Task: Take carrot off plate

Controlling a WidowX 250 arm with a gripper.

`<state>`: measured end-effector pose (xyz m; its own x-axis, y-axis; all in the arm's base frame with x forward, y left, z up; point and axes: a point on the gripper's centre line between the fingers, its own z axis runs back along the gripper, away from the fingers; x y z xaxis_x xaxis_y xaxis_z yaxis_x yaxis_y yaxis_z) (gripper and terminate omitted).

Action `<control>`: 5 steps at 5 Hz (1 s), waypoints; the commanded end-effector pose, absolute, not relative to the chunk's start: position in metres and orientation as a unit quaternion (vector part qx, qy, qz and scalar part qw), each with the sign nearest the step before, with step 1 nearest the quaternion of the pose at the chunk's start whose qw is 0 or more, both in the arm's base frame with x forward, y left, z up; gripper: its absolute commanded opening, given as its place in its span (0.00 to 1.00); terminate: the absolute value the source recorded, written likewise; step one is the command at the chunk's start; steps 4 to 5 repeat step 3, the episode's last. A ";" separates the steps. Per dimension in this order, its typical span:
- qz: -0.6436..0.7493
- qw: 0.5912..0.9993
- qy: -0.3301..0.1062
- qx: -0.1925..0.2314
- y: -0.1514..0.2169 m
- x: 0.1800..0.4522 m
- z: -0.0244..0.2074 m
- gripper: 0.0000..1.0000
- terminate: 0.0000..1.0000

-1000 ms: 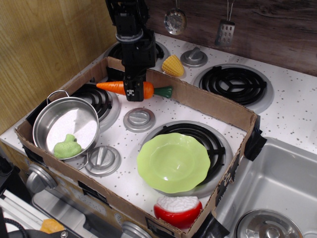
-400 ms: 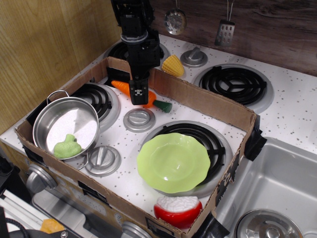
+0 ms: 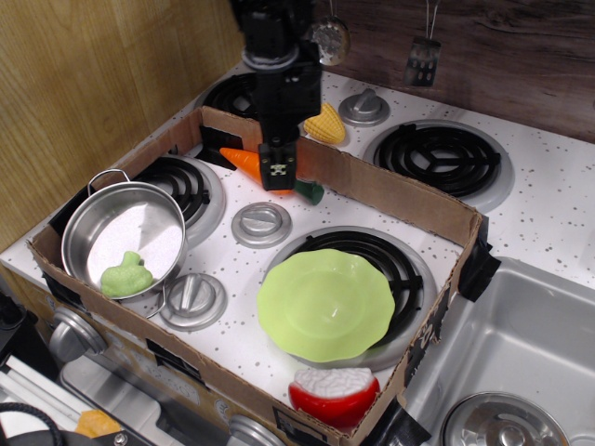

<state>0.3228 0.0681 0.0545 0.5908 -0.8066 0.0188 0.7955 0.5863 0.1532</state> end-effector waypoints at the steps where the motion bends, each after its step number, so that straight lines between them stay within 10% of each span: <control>1: -0.434 0.895 -0.066 0.080 0.046 0.315 0.080 1.00 0.00; 2: -0.434 0.895 -0.066 0.080 0.046 0.315 0.080 1.00 0.00; 3: -0.434 0.895 -0.066 0.080 0.046 0.315 0.080 1.00 1.00; 5: -0.434 0.895 -0.066 0.080 0.046 0.315 0.080 1.00 1.00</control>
